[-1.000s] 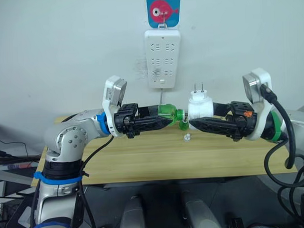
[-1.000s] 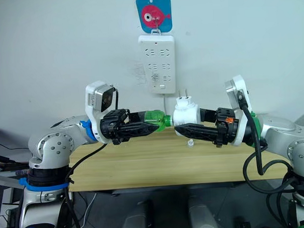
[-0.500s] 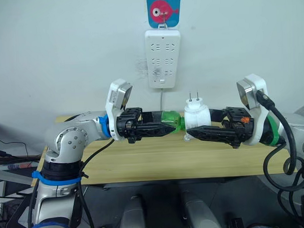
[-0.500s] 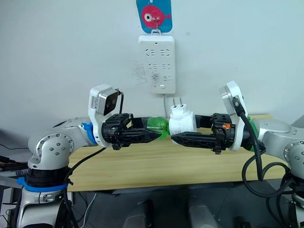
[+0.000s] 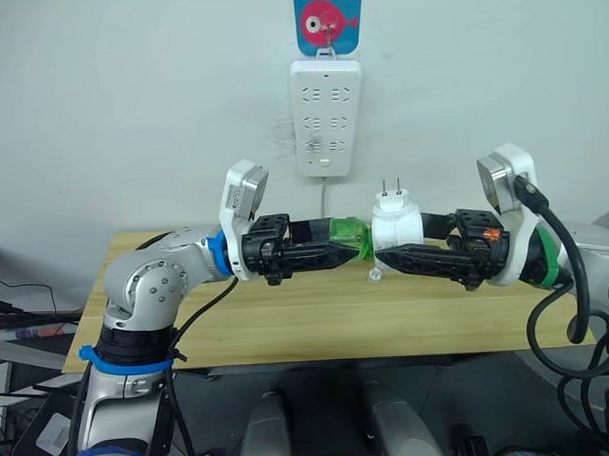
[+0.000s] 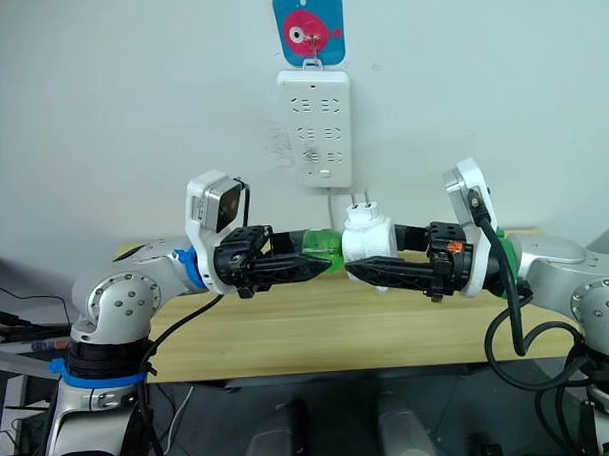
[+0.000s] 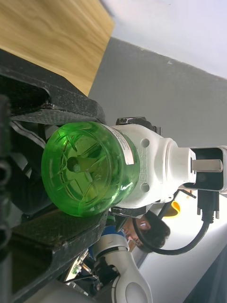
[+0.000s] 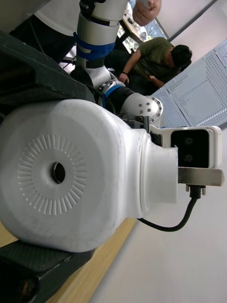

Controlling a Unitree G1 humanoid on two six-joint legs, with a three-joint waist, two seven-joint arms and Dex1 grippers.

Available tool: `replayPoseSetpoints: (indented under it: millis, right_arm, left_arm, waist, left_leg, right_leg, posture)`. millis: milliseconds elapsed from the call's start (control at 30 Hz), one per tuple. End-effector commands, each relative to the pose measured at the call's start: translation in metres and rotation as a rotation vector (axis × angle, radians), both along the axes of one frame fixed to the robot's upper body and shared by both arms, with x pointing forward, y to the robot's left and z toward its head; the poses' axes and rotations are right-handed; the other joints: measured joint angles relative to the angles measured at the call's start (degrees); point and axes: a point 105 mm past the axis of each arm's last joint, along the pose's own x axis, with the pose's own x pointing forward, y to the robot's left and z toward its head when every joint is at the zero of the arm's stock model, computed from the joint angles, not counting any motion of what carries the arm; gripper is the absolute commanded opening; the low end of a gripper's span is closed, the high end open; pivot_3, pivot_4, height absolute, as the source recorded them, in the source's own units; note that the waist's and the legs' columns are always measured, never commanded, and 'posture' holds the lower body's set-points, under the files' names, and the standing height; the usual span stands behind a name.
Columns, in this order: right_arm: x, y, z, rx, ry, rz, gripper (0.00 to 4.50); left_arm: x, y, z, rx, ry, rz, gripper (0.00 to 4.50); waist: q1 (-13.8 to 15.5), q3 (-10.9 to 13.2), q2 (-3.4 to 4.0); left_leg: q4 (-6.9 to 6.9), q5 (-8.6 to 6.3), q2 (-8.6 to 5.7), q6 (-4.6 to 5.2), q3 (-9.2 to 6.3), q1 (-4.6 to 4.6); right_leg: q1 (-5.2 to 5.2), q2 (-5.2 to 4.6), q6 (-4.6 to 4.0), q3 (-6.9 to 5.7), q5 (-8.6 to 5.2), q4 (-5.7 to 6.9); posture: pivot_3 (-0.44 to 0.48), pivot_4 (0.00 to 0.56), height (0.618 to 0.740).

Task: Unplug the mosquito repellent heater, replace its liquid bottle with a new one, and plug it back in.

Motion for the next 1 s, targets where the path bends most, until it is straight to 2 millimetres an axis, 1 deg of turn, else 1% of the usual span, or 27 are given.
replayPoseSetpoints:
  millis: [33,167,267,333,367,400,433,633,833,900,1000]
  right_arm:
    - [-0.016,0.013,0.008,0.01,-0.035,0.095,3.0]
    - [-0.02,0.016,0.003,-0.025,0.014,0.121,3.0]
    - [-0.018,0.013,0.0,-0.046,0.045,0.112,3.0]
    - [-0.015,0.01,-0.002,-0.061,0.056,0.089,3.74]
    - [-0.013,0.009,-0.003,-0.07,0.06,0.078,3.99]
    - [-0.013,0.008,-0.004,-0.079,0.059,0.072,4.38]
    - [-0.012,0.007,-0.005,-0.086,0.058,0.067,4.5]
    - [-0.014,0.004,-0.012,-0.142,0.051,0.053,4.5]
    - [-0.019,-0.006,-0.034,-0.294,0.009,0.024,4.5]
    - [-0.02,-0.012,-0.036,-0.315,-0.029,-0.001,4.5]
    - [-0.019,-0.031,-0.03,-0.306,-0.031,-0.042,3.88]
  left_arm:
    - [-0.013,-0.018,0.004,0.013,-0.084,-0.077,2.23]
    - [-0.014,-0.022,0.003,0.012,-0.102,-0.084,2.23]
    - [-0.007,-0.02,0.003,0.006,-0.113,-0.049,2.23]
    - [-0.002,-0.018,0.004,-0.002,-0.123,-0.016,2.23]
    - [0.001,-0.017,0.004,-0.005,-0.128,-0.002,2.23]
    - [0.004,-0.017,0.005,-0.012,-0.129,0.012,2.23]
    - [0.005,-0.017,0.006,-0.017,-0.129,0.02,2.23]
    - [0.011,-0.018,0.01,-0.046,-0.125,0.048,2.23]
    - [0.017,-0.016,0.017,-0.075,-0.118,0.075,2.23]
    - [0.019,-0.015,0.018,-0.078,-0.116,0.079,2.23]
    - [0.019,-0.013,0.019,-0.076,-0.119,0.078,2.23]
  waist:
    - [0.0,0.0,0.0]
    - [-0.01,0.0,0.0]
    - [-0.02,0.0,0.0]
    - [-0.01,0.0,0.0]
    - [0.02,0.0,0.0]
    - [0.07,0.0,0.0]
    - [0.07,0.0,0.0]
    - [0.06,0.0,0.0]
    - [0.1,0.0,0.0]
    - [0.15,0.0,0.0]
    - [0.3,0.0,0.0]
  left_leg:
    - [0.0,0.0,0.0,0.0,0.01,0.0]
    - [0.0,0.0,0.0,0.0,0.01,0.0]
    - [0.0,0.0,0.0,0.0,0.01,0.0]
    - [0.0,0.0,0.0,0.0,0.02,0.0]
    - [0.0,0.0,-0.01,0.0,0.01,0.0]
    - [0.0,0.0,-0.01,0.0,0.0,0.0]
    - [0.01,0.0,-0.02,0.0,0.01,-0.02]
    - [0.01,0.0,0.0,0.0,0.0,-0.01]
    - [0.01,0.0,-0.01,0.0,0.0,-0.01]
    - [0.02,0.0,-0.02,0.0,-0.01,-0.01]
    - [0.02,0.0,-0.02,0.0,0.0,-0.01]
  right_leg:
    - [0.0,0.0,0.0,0.01,0.0,0.0]
    - [0.0,0.0,0.0,0.01,0.0,0.0]
    - [0.0,0.0,0.0,0.02,0.0,0.0]
    - [0.0,0.0,0.0,0.02,0.0,0.0]
    - [0.01,0.0,0.0,0.01,0.0,0.0]
    - [0.01,-0.01,0.0,0.01,0.0,-0.01]
    - [0.01,-0.01,0.0,0.01,0.0,-0.01]
    - [0.0,0.01,0.0,0.01,0.0,0.0]
    - [0.01,0.0,0.0,0.0,0.0,-0.02]
    - [0.01,0.0,0.01,-0.01,0.0,-0.02]
    - [0.01,0.0,0.01,-0.01,0.0,-0.01]
  posture:
    - [-0.073,0.215,0.74]
    - [-0.074,0.216,0.74]
    - [-0.074,0.216,0.74]
    - [-0.074,0.217,0.74]
    - [-0.074,0.217,0.74]
    - [-0.074,0.217,0.74]
    - [-0.074,0.217,0.74]
    - [-0.078,0.216,0.74]
    - [-0.079,0.214,0.74]
    - [-0.078,0.213,0.74]
    - [-0.08,0.212,0.74]
